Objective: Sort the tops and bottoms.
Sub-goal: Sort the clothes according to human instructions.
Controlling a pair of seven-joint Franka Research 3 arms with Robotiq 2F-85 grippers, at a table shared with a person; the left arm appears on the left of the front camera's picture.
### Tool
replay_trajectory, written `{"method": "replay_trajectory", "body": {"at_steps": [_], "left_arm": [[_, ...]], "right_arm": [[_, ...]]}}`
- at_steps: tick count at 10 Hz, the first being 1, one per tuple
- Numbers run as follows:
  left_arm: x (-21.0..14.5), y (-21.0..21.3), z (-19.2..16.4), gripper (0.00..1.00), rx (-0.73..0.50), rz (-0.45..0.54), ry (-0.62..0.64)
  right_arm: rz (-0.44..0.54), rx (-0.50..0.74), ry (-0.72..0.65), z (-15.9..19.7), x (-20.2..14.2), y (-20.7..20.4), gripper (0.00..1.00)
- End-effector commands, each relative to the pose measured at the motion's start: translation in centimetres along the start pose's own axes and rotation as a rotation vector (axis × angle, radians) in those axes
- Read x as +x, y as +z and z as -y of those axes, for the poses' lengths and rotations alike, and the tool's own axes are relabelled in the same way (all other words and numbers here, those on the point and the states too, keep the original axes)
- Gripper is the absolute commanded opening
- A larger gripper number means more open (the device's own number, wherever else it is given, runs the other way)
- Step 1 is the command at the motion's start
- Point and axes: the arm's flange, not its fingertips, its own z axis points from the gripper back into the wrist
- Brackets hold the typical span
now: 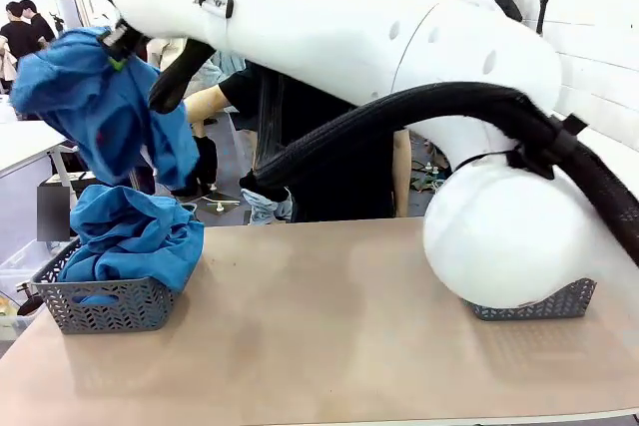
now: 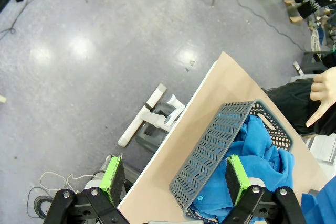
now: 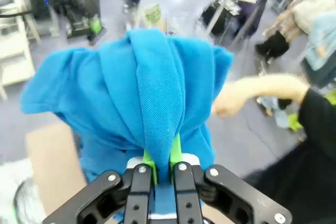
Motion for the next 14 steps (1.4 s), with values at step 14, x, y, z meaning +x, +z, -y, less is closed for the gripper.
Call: {"method": "replay_trajectory", "body": {"at_steps": [14], "left_arm": [[0.0,0.1,-0.2,1.0,0.005,0.005,-0.005]], "right_arm": [[-0.43,0.344,-0.18,5.2,1.9,-35.3,0.0]]}}
